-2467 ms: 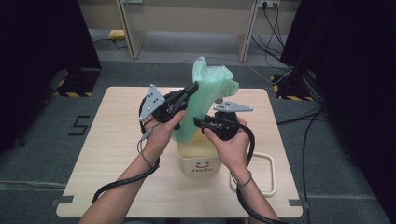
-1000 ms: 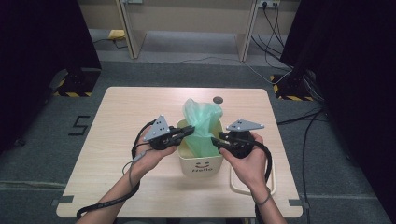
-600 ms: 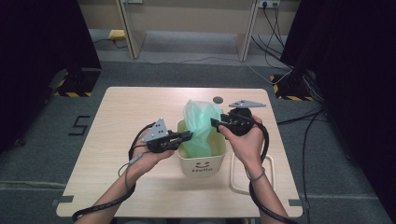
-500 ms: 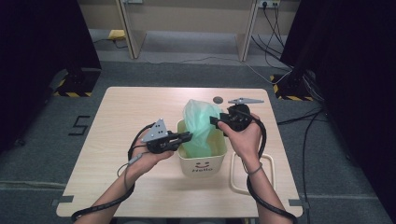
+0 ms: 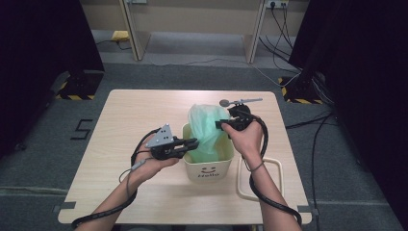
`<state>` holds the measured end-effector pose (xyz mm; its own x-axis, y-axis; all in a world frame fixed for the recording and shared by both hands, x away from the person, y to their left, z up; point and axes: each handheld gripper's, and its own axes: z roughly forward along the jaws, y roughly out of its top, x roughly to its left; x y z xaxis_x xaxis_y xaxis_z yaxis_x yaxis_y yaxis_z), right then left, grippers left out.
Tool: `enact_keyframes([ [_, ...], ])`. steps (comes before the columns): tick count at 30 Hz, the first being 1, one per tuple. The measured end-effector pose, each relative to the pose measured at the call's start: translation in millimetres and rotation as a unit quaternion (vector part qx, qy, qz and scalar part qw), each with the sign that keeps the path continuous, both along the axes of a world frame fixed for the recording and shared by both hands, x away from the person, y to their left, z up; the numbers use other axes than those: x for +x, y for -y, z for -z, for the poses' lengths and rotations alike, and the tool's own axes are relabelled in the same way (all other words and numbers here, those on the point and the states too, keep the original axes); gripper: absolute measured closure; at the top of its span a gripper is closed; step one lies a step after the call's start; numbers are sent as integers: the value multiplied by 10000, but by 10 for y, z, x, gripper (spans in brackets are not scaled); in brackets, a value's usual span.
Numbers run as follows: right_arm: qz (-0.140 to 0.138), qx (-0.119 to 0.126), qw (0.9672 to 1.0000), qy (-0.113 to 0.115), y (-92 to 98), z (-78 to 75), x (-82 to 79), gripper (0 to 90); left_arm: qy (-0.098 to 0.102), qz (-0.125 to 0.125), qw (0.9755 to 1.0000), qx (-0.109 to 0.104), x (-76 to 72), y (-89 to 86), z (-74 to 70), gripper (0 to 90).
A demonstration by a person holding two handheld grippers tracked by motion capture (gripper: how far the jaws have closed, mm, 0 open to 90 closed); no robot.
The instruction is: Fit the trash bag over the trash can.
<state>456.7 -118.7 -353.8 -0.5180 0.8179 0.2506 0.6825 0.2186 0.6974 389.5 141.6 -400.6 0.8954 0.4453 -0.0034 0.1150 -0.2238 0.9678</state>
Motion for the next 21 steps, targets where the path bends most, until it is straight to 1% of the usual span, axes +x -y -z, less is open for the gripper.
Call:
enact_keyframes([
  [1,14,7,10000,-23,8,-2,-15,873,-20,-68,10000,-64,3,-18,-12,719],
  [2,1,-26,10000,55,16,-8,-30,899,-51,-120,9999,-112,6,-34,-24,660],
  [4,-41,-31,9999,127,27,-27,-63,900,-130,-280,9991,-305,30,-94,-77,582],
  [5,-72,-35,9997,227,36,-43,-90,900,-152,-335,9987,-367,44,-116,-98,557],
  [6,-83,-47,9996,283,38,-55,-112,900,-187,-405,9979,-478,73,-151,-133,541],
  [8,-181,-35,9988,456,42,-91,-175,900,-228,-511,9970,-542,129,-195,-176,521],
  [10,-219,0,9979,616,44,-131,-250,900,-330,-651,9956,-593,216,-226,-216,500],
  [14,-361,44,9957,851,26,-160,-378,900,-468,-666,9951,-562,359,-200,-279,469],
  [15,-395,71,9951,904,21,-163,-397,900,-554,-650,9949,-534,408,-178,-294,457],
  [16,-452,127,9938,1004,12,-167,-424,900,-603,-639,9948,-514,445,-158,-300,447],
  [17,-487,139,9933,1042,3,-169,-443,900,-615,-642,9949,-482,467,-141,-305,441],
  [19,-609,178,9917,1116,-20,-166,-472,900,-692,-578,9952,-393,512,-90,-313,421],
  [21,-803,172,9894,1201,-54,-163,-504,900,-693,-467,9958,-371,530,-34,-328,411],
])
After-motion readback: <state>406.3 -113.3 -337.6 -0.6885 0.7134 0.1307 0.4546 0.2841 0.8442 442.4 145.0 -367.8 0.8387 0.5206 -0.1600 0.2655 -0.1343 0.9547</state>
